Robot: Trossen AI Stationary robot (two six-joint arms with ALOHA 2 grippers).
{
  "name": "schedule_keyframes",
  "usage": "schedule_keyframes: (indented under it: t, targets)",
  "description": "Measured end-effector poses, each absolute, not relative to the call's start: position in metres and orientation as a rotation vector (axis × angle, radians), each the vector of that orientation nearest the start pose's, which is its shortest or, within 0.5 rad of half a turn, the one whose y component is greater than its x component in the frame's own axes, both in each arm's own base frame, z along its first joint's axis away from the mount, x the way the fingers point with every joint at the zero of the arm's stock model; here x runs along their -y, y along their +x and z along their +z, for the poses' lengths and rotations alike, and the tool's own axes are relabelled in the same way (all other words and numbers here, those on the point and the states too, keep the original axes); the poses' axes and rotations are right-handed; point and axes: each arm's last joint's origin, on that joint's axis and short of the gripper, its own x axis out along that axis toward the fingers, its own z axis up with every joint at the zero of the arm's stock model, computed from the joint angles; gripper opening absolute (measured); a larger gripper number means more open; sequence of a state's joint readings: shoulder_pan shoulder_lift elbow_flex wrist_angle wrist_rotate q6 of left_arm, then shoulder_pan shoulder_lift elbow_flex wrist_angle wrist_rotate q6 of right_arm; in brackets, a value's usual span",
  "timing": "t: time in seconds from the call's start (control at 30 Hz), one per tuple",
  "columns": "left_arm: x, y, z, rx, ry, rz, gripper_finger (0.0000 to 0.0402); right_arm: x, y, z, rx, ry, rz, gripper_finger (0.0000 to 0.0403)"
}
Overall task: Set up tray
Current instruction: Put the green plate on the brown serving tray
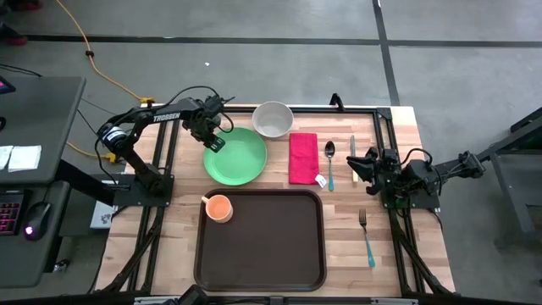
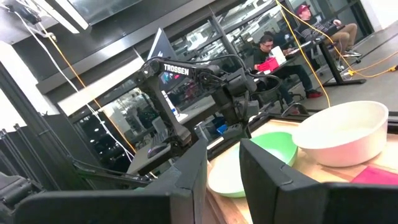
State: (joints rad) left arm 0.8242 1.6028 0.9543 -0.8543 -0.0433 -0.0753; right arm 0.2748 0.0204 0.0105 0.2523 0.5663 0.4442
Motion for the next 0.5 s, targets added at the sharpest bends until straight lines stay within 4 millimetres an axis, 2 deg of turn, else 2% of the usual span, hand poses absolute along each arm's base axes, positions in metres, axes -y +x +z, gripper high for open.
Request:
schedule_keyframes:
  t: [0.5]
  targets:
    - [-0.2, 0.1836, 0.1711, -1.351, -0.638, 0.76, 0.0171, -0.0098, 0.0919, 0.1886, 0.283, 0.532, -0.237, 0.0074]
